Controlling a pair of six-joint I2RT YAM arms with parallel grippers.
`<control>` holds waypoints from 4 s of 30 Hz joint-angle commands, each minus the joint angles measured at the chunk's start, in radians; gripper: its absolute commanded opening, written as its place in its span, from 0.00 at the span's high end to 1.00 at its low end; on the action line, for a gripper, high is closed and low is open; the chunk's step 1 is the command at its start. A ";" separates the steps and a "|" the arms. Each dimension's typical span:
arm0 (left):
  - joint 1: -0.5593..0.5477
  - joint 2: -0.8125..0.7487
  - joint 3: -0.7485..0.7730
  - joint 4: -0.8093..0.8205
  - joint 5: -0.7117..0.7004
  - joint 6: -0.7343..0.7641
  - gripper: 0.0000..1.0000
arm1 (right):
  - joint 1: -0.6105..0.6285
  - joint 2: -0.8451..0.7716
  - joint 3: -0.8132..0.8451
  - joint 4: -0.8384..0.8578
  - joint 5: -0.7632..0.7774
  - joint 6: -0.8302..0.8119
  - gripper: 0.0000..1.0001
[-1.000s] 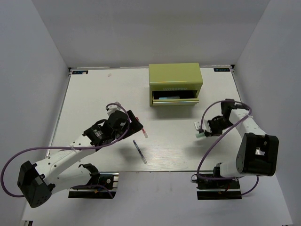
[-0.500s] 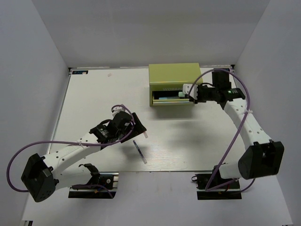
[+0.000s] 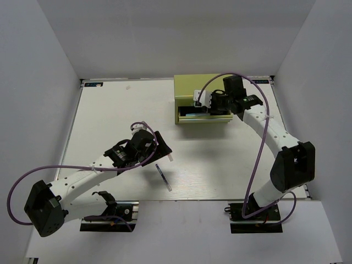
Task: Sort the stationery into containers
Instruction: Place the stationery into the container, then close the drawer, then open the drawer
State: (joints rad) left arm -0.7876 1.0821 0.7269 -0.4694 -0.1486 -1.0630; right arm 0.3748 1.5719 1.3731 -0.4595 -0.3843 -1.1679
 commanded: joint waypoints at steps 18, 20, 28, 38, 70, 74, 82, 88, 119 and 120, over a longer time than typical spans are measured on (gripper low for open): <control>0.004 -0.028 -0.011 0.023 0.003 0.008 0.00 | 0.055 -0.001 0.061 -0.319 -0.183 -0.185 1.00; 0.004 -0.028 -0.011 0.023 0.003 0.008 0.02 | 0.059 0.020 0.078 -0.396 -0.209 -0.196 1.00; 0.013 -0.070 -0.049 0.034 0.012 0.017 0.24 | 0.099 0.126 0.084 -0.283 -0.053 -0.098 1.00; 0.013 -0.090 -0.040 -0.011 -0.016 0.017 0.17 | 0.131 0.201 0.095 0.014 0.205 0.088 1.00; 0.013 0.062 -0.170 0.664 0.182 0.021 0.39 | 0.116 -0.141 -0.226 0.217 0.035 0.374 0.10; 0.013 0.234 -0.182 0.958 0.175 -0.001 0.47 | 0.101 -0.220 -0.266 0.285 0.038 0.558 0.10; 0.013 0.582 -0.112 1.394 -0.032 -0.051 0.44 | 0.016 -0.291 -0.312 0.347 0.119 0.789 0.55; 0.013 0.838 0.003 1.640 -0.132 -0.097 0.44 | -0.053 -0.331 -0.310 0.369 0.142 0.893 0.87; 0.013 1.167 0.367 1.526 -0.365 -0.176 0.42 | -0.204 -0.434 -0.391 0.386 0.070 0.916 0.86; 0.013 1.167 0.367 1.526 -0.365 -0.176 0.42 | -0.208 -0.435 -0.393 0.384 0.068 0.918 0.86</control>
State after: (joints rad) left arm -0.7826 2.2517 1.0576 1.0496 -0.4698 -1.2362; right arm 0.1780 1.1599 0.9798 -0.1028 -0.2932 -0.2642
